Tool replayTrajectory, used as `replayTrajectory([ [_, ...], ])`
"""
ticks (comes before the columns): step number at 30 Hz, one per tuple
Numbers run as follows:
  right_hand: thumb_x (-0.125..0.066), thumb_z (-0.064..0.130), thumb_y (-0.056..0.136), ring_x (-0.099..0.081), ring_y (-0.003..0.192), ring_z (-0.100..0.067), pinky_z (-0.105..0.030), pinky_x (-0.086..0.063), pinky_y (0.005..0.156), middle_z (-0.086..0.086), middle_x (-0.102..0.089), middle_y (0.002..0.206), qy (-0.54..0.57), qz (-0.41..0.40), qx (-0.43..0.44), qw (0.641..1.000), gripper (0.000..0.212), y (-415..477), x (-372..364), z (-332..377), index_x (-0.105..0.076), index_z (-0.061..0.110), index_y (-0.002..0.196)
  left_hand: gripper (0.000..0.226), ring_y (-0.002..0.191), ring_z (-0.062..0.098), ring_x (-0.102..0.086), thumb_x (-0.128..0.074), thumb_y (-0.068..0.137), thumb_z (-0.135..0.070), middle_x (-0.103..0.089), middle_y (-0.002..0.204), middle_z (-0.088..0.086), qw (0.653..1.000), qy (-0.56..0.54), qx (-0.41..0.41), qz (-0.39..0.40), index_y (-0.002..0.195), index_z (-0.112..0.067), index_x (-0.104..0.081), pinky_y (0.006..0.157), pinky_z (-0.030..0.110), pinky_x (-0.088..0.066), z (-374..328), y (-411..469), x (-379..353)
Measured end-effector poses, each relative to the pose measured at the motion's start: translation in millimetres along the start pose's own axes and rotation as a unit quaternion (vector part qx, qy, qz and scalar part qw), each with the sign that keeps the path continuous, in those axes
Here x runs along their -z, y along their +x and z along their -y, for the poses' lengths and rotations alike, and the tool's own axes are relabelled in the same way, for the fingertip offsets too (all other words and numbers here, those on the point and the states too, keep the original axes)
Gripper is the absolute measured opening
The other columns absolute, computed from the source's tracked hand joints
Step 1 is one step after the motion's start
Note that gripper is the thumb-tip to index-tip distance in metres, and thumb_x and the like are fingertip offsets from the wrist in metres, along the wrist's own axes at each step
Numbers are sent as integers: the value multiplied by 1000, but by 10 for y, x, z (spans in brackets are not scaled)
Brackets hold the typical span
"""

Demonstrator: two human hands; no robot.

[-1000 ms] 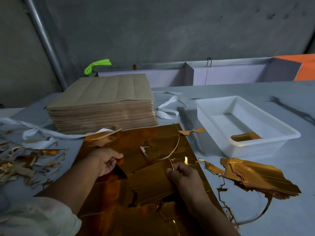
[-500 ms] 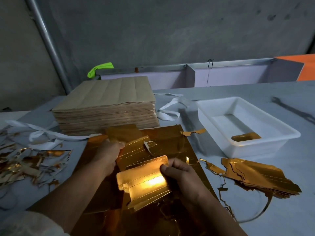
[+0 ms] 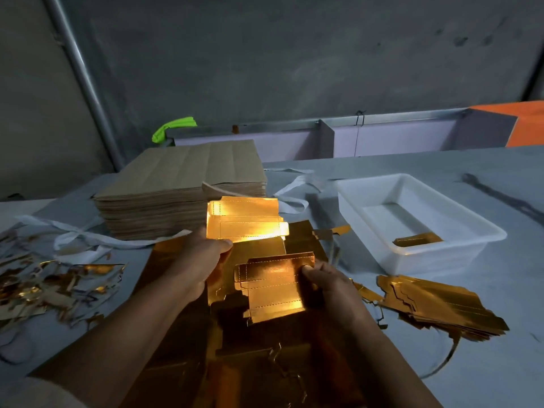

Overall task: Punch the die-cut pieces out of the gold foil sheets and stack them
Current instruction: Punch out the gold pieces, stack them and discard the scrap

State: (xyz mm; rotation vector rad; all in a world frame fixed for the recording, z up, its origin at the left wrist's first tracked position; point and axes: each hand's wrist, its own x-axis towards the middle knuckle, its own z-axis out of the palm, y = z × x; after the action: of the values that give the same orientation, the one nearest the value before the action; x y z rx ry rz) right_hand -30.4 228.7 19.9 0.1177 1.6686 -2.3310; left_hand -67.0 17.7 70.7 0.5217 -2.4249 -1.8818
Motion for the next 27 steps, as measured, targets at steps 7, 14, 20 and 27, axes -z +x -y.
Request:
replayTrajectory([
  [7,-58,21,96,-64,69,-16,-28,-48,53,-5,-66,82,-57,-41,3,998,13,-28,53,5,-60,9,97,18,97,19,-61,-57,96,-13,-66,106,-1,998,-23,6,50,109,-25,-58,86,42,-48,112,-121,-244],
  [14,-59,11,96,-72,81,-28,-36,-58,56,-9,-73,96,-60,-65,-19,996,16,-55,64,-104,-67,17,108,21,87,12,-55,-39,103,-42,-59,101,-1,996,75,-57,-4,94,-31,-54,72,31,-43,327,-126,-310],
  [20,-59,10,96,-73,67,-18,-30,-55,54,0,-75,75,-77,-69,-10,995,11,-64,52,-127,-67,14,101,40,57,11,-45,-35,103,-44,-44,65,-1,963,214,-142,-80,76,-19,-50,55,25,-35,472,-71,-317],
  [27,-56,10,96,-67,88,-29,-37,-53,64,-9,-69,97,-36,-138,-32,989,9,1,141,-217,-65,13,95,40,71,23,-57,-33,103,-46,-55,78,9,976,151,-99,-123,89,-16,-56,64,34,-43,529,13,-284],
])
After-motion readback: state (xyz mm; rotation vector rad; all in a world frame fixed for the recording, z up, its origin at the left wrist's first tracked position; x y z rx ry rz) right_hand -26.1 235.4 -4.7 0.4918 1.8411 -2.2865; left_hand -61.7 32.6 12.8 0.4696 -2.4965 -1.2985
